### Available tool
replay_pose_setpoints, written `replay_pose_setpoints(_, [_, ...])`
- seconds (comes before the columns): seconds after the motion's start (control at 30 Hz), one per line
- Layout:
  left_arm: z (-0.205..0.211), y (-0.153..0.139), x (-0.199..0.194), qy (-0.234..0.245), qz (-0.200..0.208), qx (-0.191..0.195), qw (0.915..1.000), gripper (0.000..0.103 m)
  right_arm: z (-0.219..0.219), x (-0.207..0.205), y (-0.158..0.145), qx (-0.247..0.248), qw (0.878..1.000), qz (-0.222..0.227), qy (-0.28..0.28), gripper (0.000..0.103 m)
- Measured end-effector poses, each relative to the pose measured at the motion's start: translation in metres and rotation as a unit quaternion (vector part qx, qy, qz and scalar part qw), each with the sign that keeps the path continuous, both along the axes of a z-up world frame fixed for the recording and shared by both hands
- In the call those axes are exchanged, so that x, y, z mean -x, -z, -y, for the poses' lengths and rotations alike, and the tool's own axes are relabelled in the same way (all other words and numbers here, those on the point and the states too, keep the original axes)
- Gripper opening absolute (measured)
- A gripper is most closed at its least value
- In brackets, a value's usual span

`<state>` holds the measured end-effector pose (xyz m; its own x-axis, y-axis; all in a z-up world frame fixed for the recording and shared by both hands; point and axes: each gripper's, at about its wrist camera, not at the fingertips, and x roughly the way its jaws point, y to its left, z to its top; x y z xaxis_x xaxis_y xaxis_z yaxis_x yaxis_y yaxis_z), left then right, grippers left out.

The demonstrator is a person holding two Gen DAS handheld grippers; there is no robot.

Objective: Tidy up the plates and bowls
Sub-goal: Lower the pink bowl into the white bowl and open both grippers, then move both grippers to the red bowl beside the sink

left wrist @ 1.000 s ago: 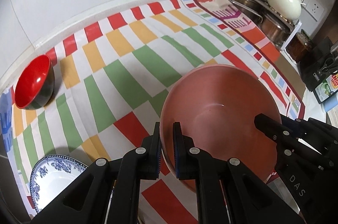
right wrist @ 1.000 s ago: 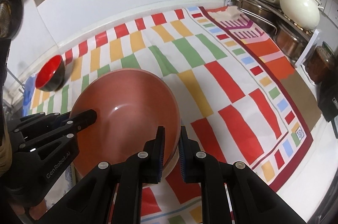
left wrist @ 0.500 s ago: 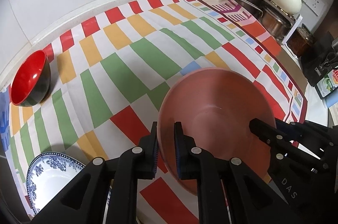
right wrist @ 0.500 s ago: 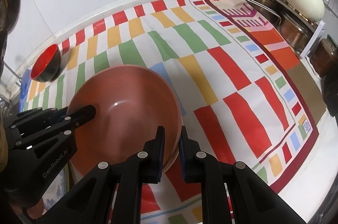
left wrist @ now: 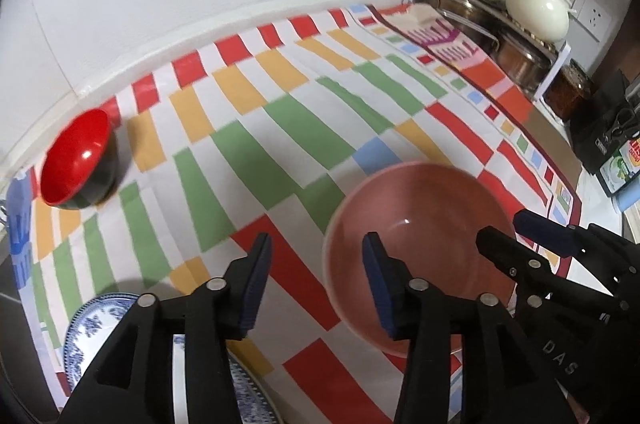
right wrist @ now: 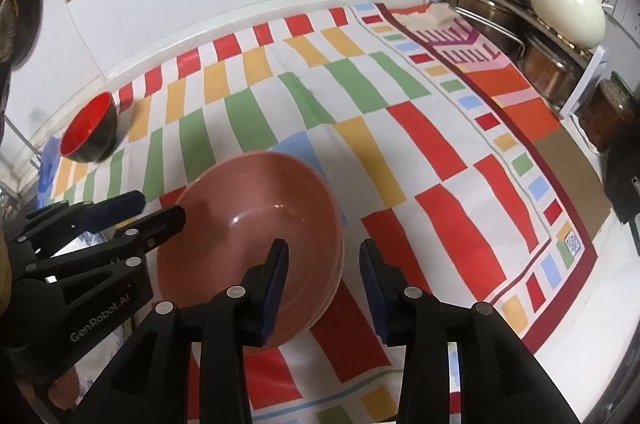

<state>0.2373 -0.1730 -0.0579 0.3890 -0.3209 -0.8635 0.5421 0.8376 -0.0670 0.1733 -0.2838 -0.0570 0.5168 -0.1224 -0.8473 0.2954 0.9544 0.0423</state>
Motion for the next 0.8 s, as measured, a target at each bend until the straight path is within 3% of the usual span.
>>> replay_pose_setpoints(0.1, [-0.011,-0.012,-0.001,-0.014,0.021,0.004,0.9997,0.052,-0.001,0.003,-0.011,-0.002,1.0,0.029,0.011,0.054])
replay_pose_setpoints(0.2, [-0.022,-0.022,-0.003,-0.026,0.039,0.004,0.9989,0.056,-0.008,0.002,-0.021,0.013,0.998,0.053,0.01,0.061])
replay_pose_setpoints(0.8, [-0.114,-0.064,-0.025,-0.132,0.099,0.013,0.9862,0.064,-0.076,-0.039,-0.06,0.035,0.989,0.105,-0.097,0.061])
